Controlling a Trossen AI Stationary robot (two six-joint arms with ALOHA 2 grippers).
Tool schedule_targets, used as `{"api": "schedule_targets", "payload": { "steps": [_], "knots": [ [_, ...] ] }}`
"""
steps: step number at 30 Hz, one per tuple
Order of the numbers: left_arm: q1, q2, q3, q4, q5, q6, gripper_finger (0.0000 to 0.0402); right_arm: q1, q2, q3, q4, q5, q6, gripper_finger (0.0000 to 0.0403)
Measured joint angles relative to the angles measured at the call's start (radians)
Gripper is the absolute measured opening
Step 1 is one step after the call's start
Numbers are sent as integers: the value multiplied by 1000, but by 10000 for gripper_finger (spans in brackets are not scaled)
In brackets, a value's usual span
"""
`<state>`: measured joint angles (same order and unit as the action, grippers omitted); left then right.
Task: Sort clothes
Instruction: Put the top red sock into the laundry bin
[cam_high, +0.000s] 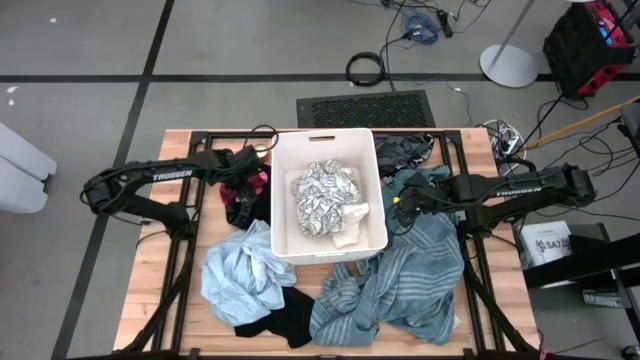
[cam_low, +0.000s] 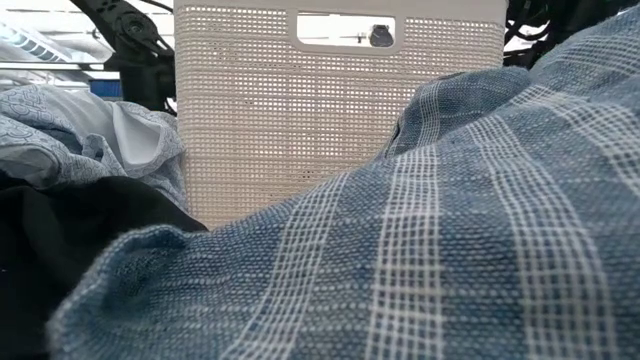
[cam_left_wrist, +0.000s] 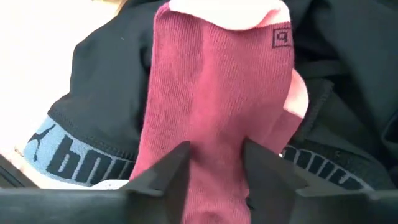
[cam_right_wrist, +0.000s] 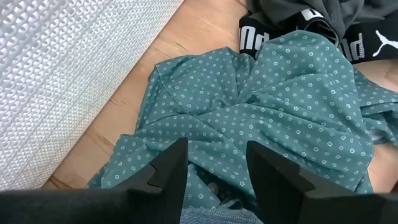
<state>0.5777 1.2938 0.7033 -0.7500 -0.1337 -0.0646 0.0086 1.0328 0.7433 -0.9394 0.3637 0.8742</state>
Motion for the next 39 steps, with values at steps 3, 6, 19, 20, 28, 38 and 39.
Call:
{"api": "schedule_targets", "payload": {
  "steps": [3, 6, 19, 20, 28, 38, 39],
  "knots": [
    [0, 0, 0, -1, 3, 3, 44, 0, 0, 0, 0, 0, 0, 150],
    [0, -11, 10, -16, 18, 9, 14, 0, 0, 0, 0, 0, 0, 150],
    [-5, -298, 249, -191, 2, -3, 3, -1, -46, 145, -5, 105, -140, 150],
    [-5, -323, 265, -188, 8, -14, 2, -1, -51, 170, 7, 126, -163, 150],
    [-73, -478, 289, 148, 223, -93, 1, 0, -56, 288, 516, 50, -605, 150],
    [-240, -389, 289, 605, 367, -219, 1, -19, 128, 288, 1095, -107, -668, 150],
    [-255, -368, 289, 628, 367, -219, 0, -25, 149, 288, 1125, -139, -670, 150]
  ]
}}
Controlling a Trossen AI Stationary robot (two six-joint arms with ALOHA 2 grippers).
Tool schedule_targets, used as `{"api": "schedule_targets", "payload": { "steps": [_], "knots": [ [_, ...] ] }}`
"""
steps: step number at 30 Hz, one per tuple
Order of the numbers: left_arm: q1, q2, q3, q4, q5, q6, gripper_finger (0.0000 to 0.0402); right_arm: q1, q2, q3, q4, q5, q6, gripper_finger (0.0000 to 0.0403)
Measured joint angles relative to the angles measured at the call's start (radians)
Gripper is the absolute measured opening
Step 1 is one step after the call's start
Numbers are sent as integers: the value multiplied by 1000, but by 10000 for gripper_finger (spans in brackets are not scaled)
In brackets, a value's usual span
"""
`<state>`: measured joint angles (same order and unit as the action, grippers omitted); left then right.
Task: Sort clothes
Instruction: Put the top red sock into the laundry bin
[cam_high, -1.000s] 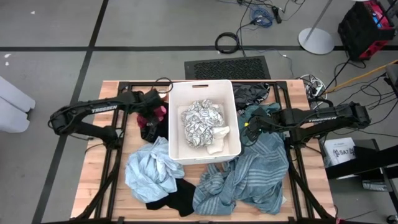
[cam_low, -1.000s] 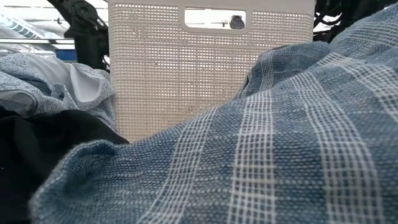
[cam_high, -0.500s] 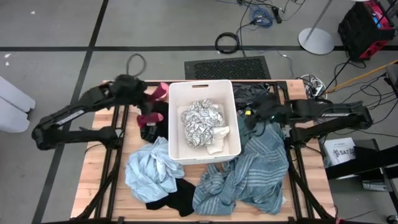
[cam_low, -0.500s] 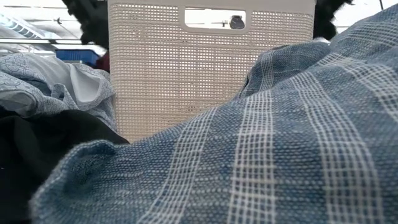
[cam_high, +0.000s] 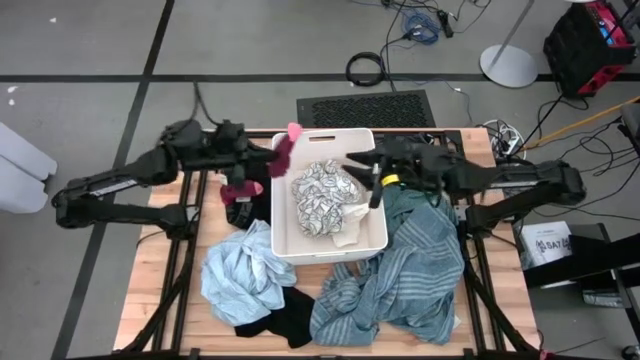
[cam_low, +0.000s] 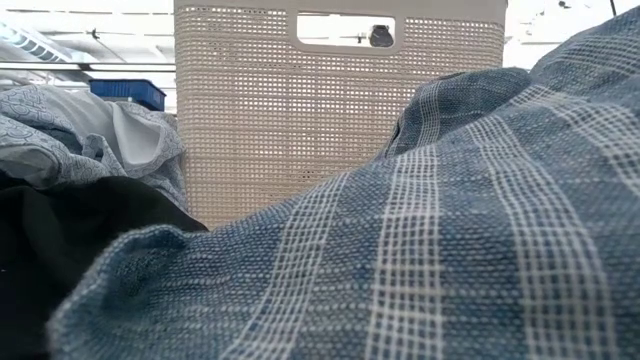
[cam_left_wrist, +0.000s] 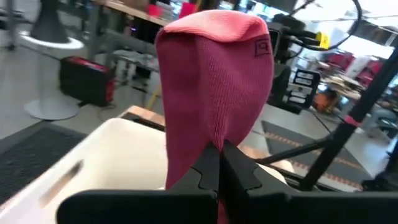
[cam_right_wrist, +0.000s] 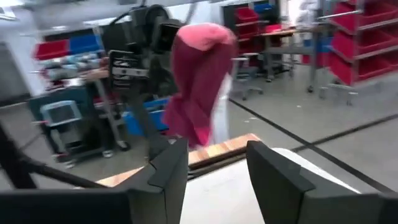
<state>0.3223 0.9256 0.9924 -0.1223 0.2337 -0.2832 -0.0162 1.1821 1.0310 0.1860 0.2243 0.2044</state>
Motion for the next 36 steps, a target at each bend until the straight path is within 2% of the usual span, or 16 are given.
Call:
{"api": "schedule_targets", "payload": {
  "steps": [2, 5, 8, 17, 24, 27, 30, 33, 36],
  "knots": [
    [-25, 42, 0, 35, 0, -5, 0, -12, 39, 0, 65, -73, -10, 151],
    [-53, 99, -1, 90, 2, -26, 0, -22, 83, 0, 92, -124, -62, 157],
    [-70, 138, -1, 120, 3, -26, 0, -23, 109, 0, 92, -122, -143, 179],
    [-113, 219, 0, 191, 30, -26, 0, -38, 149, 0, 131, -118, -179, 272],
    [-129, 234, 0, 221, 35, -26, 0, -50, 162, 0, 130, -123, -137, 293],
    [-129, 234, 0, 222, 36, -26, 0, -50, 162, 0, 135, -124, -137, 282],
    [-128, 234, 0, 220, 36, -26, 0, -50, 162, 0, 141, -125, -130, 253],
    [-129, 234, 0, 220, 36, -26, 3, -50, 162, 0, 150, -126, -131, 201],
    [-129, 234, 0, 219, 29, -26, 11, -50, 162, 0, 170, -126, -136, 132]
  ]
}}
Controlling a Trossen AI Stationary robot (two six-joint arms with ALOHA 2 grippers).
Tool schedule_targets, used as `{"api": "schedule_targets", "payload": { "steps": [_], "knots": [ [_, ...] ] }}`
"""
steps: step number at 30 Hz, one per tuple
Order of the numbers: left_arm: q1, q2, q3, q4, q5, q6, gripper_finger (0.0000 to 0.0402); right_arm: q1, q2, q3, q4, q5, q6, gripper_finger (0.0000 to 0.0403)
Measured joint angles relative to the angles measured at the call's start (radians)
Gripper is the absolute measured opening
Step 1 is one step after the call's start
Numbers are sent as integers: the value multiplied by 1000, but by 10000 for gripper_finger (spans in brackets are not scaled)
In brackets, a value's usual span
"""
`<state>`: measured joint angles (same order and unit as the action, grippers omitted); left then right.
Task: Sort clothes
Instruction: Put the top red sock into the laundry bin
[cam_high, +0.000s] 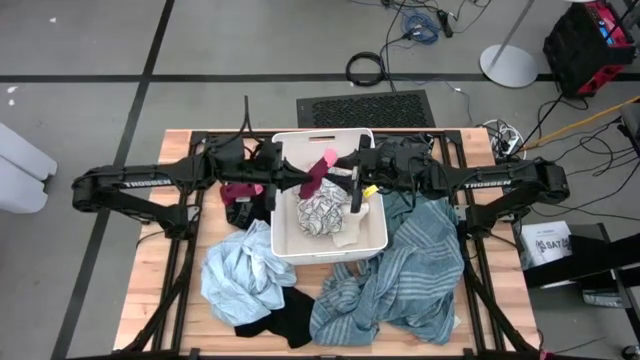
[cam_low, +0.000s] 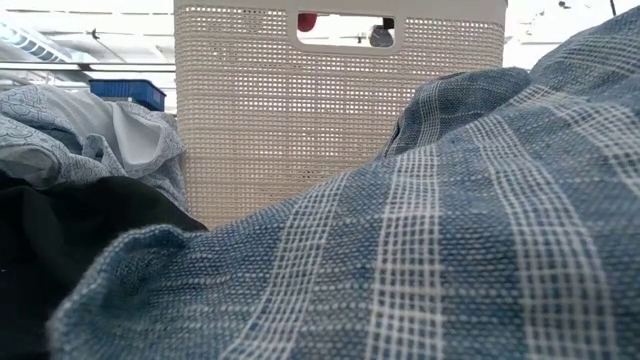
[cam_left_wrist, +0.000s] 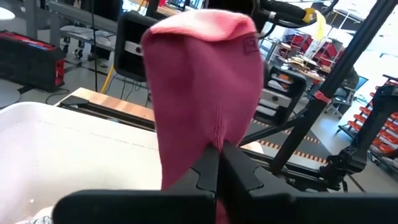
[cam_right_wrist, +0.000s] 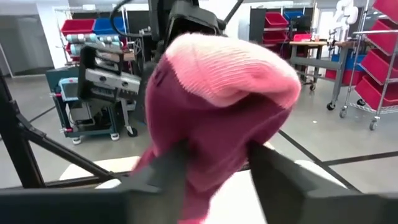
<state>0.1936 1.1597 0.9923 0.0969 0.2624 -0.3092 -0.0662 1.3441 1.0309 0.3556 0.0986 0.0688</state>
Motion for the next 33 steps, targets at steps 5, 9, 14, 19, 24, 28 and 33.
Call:
{"api": "schedule_targets", "payload": {
  "steps": [5, 9, 14, 19, 24, 28, 33],
  "knots": [
    [0, 0, 0, -7, -2, 12, 35, 0, 0, 0, 1, 0, -18, 13],
    [0, 0, 0, -36, -7, 65, 72, 1, -7, 0, 2, 0, -23, 3],
    [27, -32, -1, -152, -68, 121, 130, -8, -65, -1, -23, 8, -29, 1],
    [74, -105, -1, -289, -174, 167, 165, -26, -114, 0, -149, 62, -2, 1],
    [101, -180, -1, -446, -186, 138, 168, -43, -84, 0, -303, 87, 52, 0],
    [100, -196, -1, -625, -191, 96, 169, -58, -30, 0, -337, 82, 96, 0],
    [101, -184, -1, -835, -259, 28, 169, -58, 15, 0, -333, 80, 63, 12]
  ]
}}
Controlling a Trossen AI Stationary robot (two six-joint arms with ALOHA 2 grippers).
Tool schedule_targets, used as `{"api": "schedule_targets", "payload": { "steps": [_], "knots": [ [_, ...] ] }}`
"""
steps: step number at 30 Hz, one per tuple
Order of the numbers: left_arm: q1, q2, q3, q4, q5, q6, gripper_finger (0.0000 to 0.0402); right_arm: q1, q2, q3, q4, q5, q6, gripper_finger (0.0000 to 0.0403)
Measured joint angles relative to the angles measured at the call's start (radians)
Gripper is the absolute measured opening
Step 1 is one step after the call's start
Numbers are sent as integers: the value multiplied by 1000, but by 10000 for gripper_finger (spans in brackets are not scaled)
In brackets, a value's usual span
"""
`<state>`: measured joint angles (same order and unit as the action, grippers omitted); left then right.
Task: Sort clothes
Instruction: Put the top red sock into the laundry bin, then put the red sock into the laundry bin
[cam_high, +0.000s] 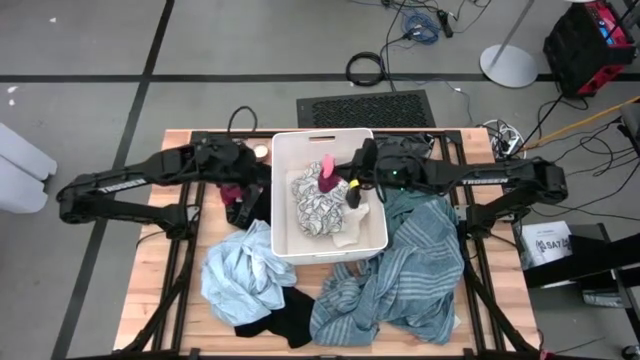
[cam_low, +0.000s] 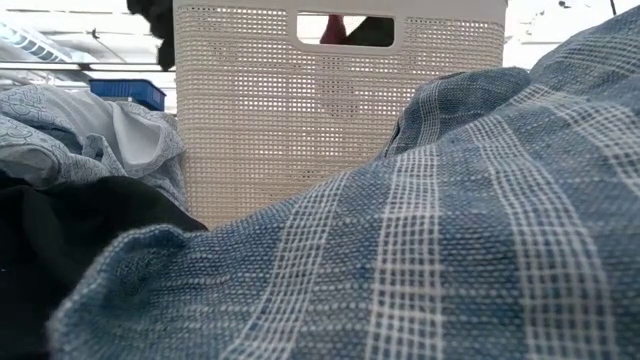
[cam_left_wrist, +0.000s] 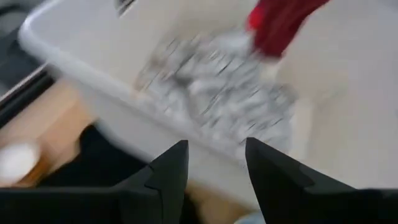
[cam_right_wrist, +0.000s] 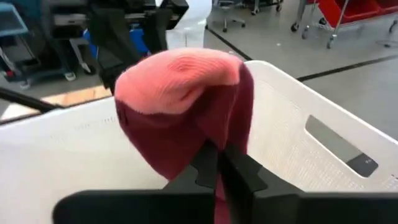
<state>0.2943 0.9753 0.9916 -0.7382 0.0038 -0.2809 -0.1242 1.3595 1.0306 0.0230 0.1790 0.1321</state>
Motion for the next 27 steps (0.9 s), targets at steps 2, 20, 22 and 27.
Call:
{"api": "schedule_targets", "payload": {
  "steps": [2, 20, 22, 27],
  "knots": [
    [0, 10, 0, -76, -62, -1, 169, 0, 1, 0, -3, -2, -25, 28],
    [235, 126, -139, -249, -79, 423, 169, 8, -18, 351, -650, 4, 18, 211],
    [252, 131, -161, -207, -53, 474, 169, 21, -24, 351, -667, 4, 26, 211],
    [270, 171, -211, -144, -21, 565, 169, 69, -22, 351, -703, 4, 51, 206]
  ]
}}
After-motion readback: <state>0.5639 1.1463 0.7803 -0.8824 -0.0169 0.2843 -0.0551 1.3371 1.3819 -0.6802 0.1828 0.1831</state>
